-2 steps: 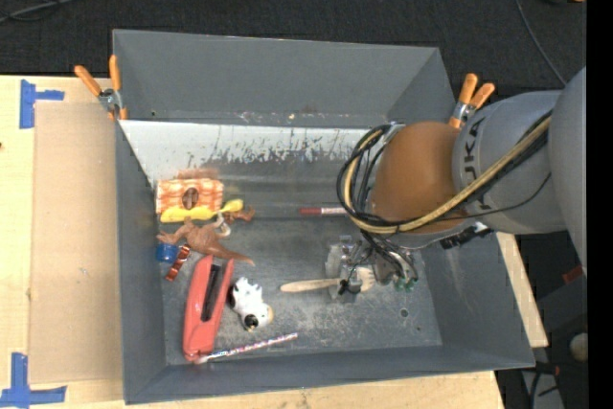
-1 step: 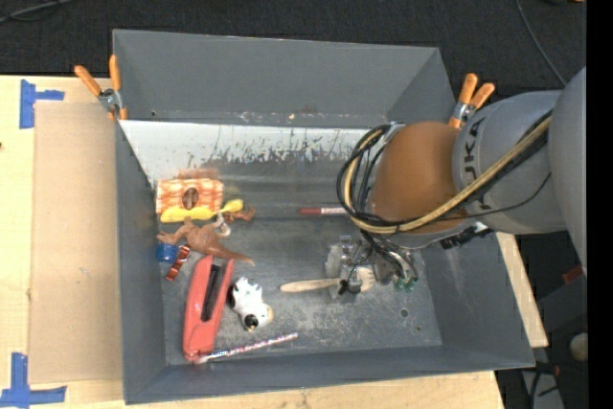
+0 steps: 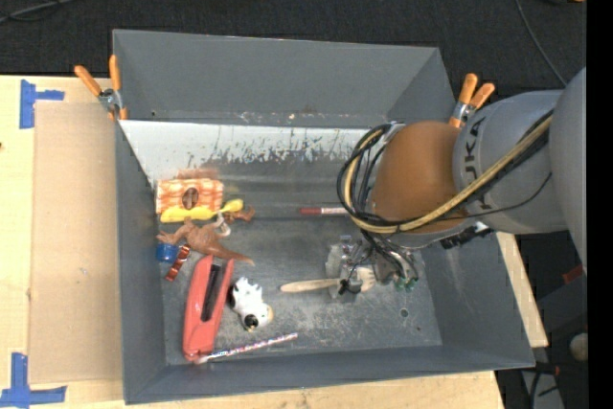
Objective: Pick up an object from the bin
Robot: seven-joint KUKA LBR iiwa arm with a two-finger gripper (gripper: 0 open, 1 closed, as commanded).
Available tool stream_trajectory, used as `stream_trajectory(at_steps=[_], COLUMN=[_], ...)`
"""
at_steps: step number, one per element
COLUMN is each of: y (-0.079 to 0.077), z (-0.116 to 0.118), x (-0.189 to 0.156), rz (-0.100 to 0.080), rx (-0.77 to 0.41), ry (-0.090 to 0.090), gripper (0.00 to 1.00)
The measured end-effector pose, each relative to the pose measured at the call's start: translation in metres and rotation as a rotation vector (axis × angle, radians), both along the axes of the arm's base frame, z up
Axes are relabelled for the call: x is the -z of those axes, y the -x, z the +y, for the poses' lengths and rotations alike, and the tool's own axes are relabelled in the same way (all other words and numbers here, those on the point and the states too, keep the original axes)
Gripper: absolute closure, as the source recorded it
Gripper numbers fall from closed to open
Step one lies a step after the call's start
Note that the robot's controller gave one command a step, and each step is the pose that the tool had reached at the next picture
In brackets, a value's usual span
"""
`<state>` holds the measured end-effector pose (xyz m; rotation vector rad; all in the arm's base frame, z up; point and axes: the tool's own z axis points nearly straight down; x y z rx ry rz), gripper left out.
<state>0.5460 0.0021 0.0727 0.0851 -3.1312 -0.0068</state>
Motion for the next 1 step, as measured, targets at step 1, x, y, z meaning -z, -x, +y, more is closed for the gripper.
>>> stream_trajectory(at_steps=[1], y=[0.0032], z=[0.0002], x=[-0.0283], rz=[0.011], rx=[0.000], ry=[0.000], gripper=[1.00])
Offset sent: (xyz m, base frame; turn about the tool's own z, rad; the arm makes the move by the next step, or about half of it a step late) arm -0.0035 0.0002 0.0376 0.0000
